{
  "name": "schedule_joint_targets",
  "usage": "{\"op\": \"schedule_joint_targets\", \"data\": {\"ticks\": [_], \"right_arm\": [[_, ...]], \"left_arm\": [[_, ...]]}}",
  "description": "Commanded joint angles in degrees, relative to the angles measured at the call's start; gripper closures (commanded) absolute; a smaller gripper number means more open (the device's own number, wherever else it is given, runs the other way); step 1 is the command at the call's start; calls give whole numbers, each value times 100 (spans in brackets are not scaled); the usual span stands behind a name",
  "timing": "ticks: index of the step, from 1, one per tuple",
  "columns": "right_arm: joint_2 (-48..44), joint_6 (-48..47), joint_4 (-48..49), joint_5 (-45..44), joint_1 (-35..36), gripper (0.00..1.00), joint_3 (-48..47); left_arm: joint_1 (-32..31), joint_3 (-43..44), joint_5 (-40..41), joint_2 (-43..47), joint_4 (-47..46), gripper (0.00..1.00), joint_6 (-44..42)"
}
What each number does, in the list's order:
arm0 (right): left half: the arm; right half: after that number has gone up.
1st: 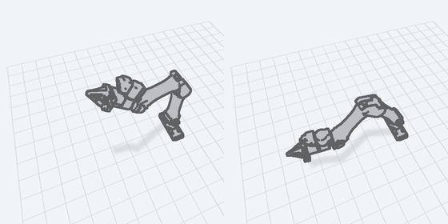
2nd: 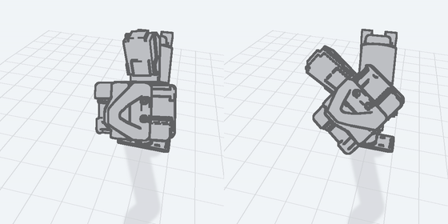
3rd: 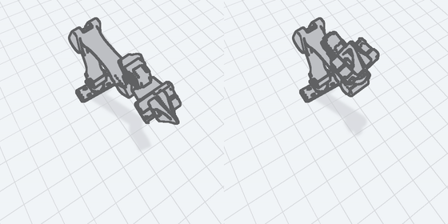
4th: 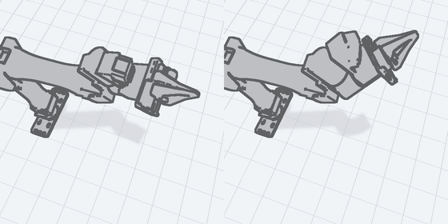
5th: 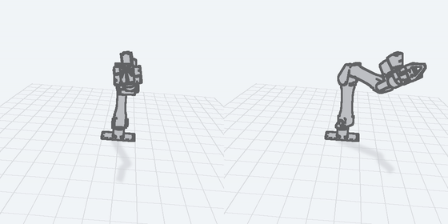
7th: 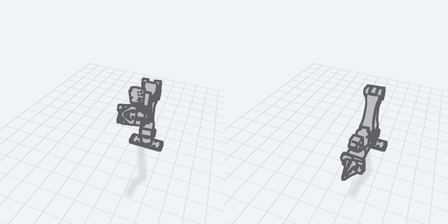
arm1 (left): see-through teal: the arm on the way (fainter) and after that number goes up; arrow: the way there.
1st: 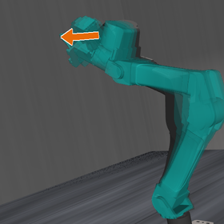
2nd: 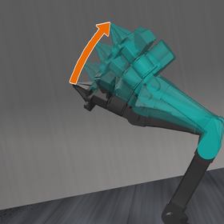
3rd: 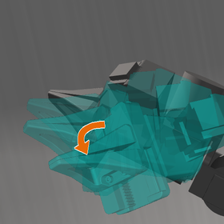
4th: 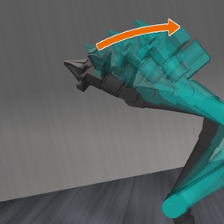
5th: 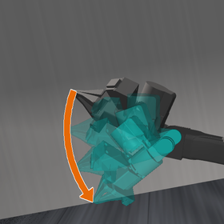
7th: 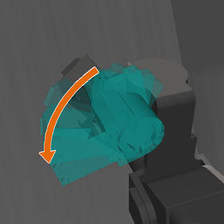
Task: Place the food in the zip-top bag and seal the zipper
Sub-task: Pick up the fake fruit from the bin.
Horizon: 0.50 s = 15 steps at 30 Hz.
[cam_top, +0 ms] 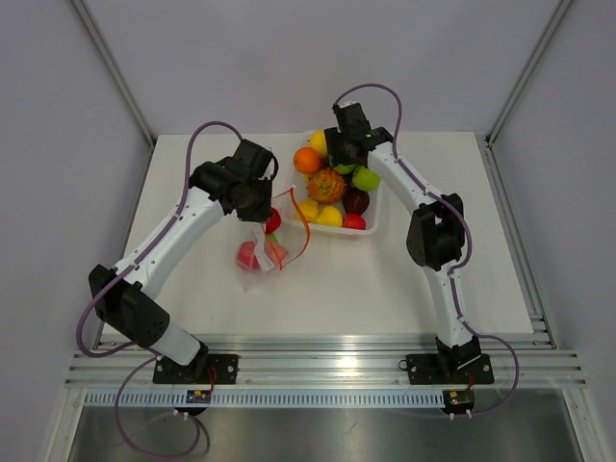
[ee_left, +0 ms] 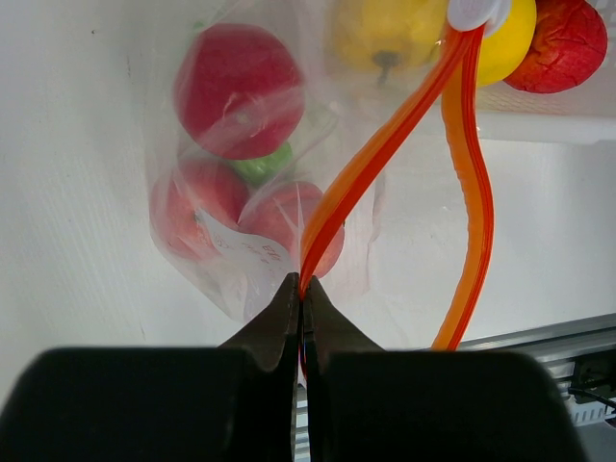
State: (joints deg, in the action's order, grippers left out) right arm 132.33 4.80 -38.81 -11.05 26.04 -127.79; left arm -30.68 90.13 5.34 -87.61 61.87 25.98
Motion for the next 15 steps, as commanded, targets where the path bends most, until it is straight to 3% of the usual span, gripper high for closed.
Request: {"op": "schedule_joint_targets", "data": {"ticks": [1,15], "right_arm": [[-602,74,180,24,-3,66,217],[-2780,478,584,288,321,69,1615]], "left_arm": [[35,40,-112,60,-210,100,57],[35,67,-183,113,-289,100,65]]}}
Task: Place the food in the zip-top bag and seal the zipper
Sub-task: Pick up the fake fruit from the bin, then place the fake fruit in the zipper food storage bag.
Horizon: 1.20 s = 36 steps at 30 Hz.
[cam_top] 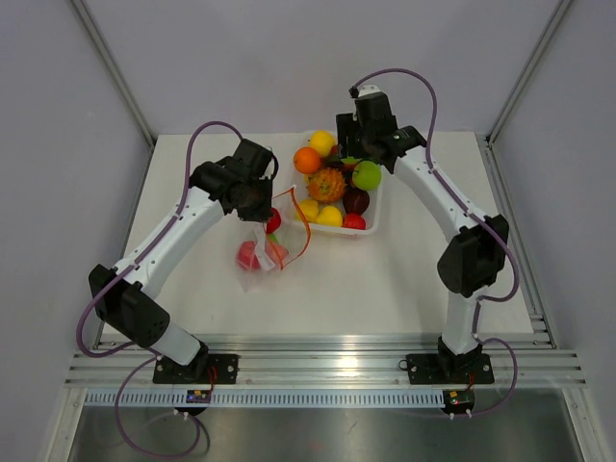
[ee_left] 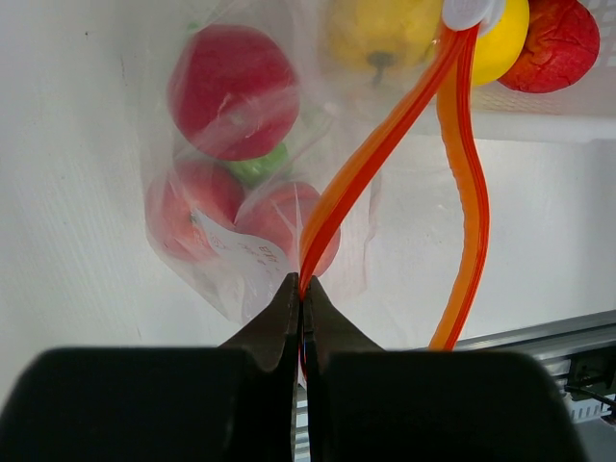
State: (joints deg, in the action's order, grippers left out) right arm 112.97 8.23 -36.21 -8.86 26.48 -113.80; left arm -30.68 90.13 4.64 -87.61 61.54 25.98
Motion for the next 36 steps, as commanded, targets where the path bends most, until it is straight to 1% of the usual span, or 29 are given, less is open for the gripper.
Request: {"op": "schedule_joint_targets", "data": {"ticks": [1,4,6,11,14,20,22,23,25,26,28,33,34,36], "right_arm": [[-1003,152,360,43,366,69,357],[-1610,293,500,-229,866,68,1076],[-1987,468,597,-361,1252,67,1367],[-2498,1101,843,-230,1860,67,2150],[-2516,1383,974,-2,2124,65,2432],[-2060,1471,983,86,2519,59,2450],[-1955,1489,975,192,2538,52,2406],[-1902,1480,949,227,2546,43,2371],[-1770,1419,861,411,2564,14,2231],[-1735,1383,765,429,2573,8,2204],[-1787,1296,703,211,2573,2,2230],[-2314,1181,703,-640,2520,0,2450],[-2375,1172,694,-739,2416,1,2528],[-2569,1260,694,-827,2196,8,2625]], "left_arm": [[35,58,-148,122,-274,100,65],[35,58,-209,130,-309,100,74],[35,58,-218,139,-318,100,66],[35,31,-289,139,-327,100,39],[35,31,-297,166,-344,100,48],[35,93,-385,192,-318,100,48],[35,93,-394,183,-300,100,39],[35,101,-403,192,-300,100,48],[35,102,-420,192,-292,100,48],[35,110,-429,192,-300,100,48],[35,154,-429,183,-274,100,39],[35,163,-421,157,-248,100,30],[35,154,-421,157,-256,100,30],[35,128,-421,174,-256,100,57]]}}
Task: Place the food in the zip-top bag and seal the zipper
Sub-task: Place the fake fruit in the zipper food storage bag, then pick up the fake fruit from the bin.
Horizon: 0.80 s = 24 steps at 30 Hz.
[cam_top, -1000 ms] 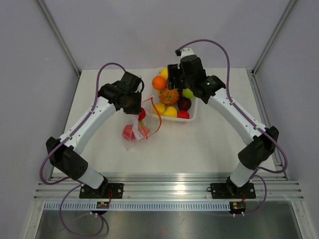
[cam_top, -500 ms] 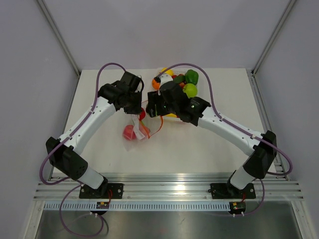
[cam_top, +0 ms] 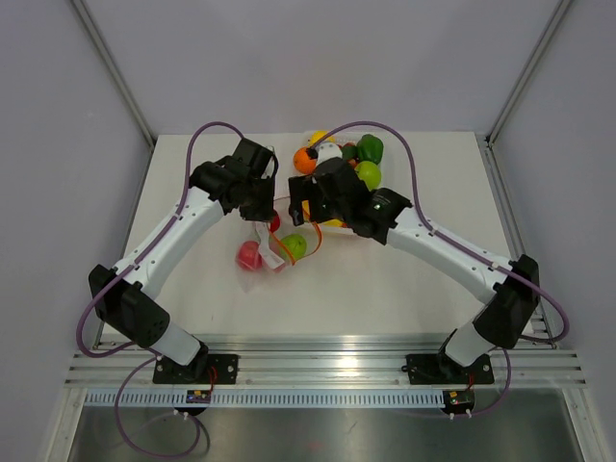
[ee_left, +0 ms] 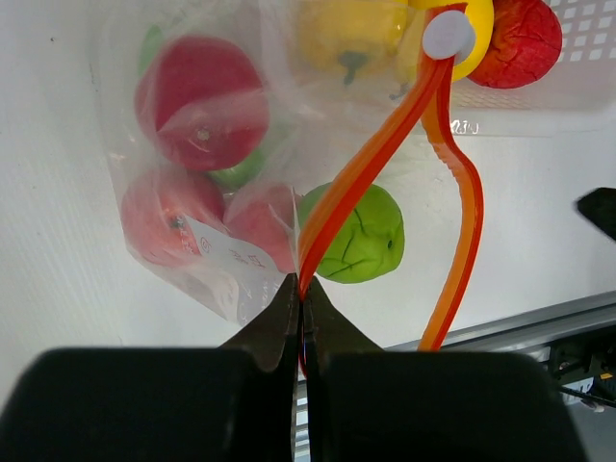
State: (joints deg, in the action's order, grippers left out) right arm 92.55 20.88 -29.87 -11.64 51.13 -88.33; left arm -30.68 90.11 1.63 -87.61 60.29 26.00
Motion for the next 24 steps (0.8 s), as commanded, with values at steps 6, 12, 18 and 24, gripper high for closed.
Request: {"op": "schedule_joint_targets", "data": {"ticks": [6,12,18,24], "right_arm": [[-546,311,-18,-558,-1623,32,335],[534,-13,-555,-988,-2116,1,-437],[1466,-234,-757,-1332,-2257,1,-1272],[2064,-339,-854,-1394,-2441,0,-1765]], "left_arm": [[35,33,-119,236,-158,100,89],[35,34,-119,227,-167,100,72],[44,51,-110,210,-176,100,54],[44,-10,-110,192,-202,100,28]]}}
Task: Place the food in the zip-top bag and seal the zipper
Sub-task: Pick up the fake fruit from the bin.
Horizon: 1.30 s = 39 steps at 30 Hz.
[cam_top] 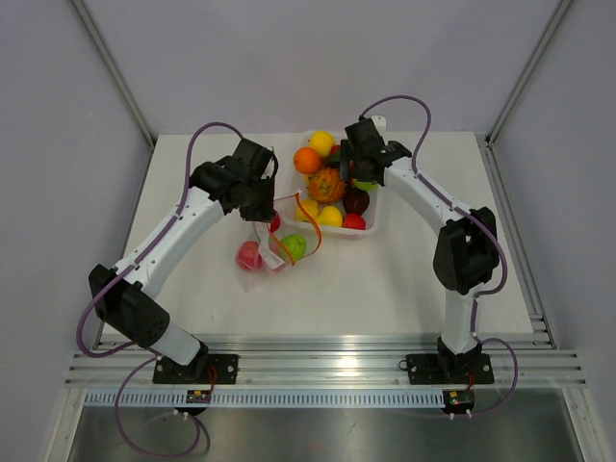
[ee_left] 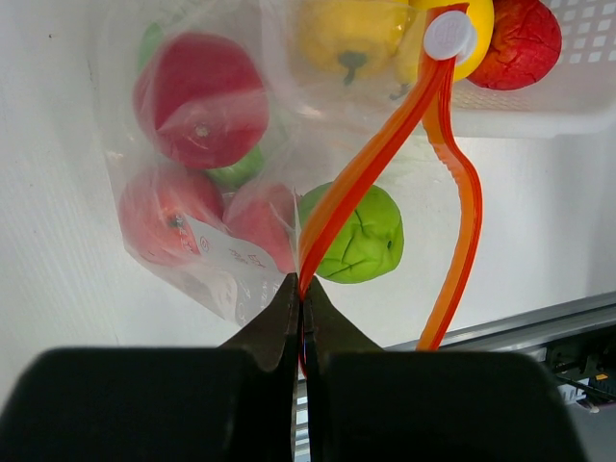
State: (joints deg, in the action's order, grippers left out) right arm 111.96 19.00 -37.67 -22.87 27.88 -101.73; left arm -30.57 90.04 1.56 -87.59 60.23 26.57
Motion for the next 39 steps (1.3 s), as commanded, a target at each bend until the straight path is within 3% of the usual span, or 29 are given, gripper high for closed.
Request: {"op": "schedule_joint_targets", "data": {"ticks": [1,8,14,25,31,34,39], "right_arm": [[176,-169,-82,-262,-142,1,-461],[563,-301,-91,-157,-256,4,-672],[625,-292,32,125,-292,13,-629],[-191,-318,392,116,-292,57,-49],[-981,-257,541,414,-283,58,461],[-1517,-29,717,967,-265,58,926],[-2301,253,858,1321,172,56,1542]], "left_arm": [[33,-13,-104,181,-196,100,-37],[51,-30,-121,155,-222,100,-46],[60,-30,-121,155,-222,100,-38],[60,-101,-121,190,-257,100,15],[60,-145,-121,207,-310,100,59],[60,-188,-182,234,-354,100,77],[60,-250,-358,234,-406,100,112]]}}
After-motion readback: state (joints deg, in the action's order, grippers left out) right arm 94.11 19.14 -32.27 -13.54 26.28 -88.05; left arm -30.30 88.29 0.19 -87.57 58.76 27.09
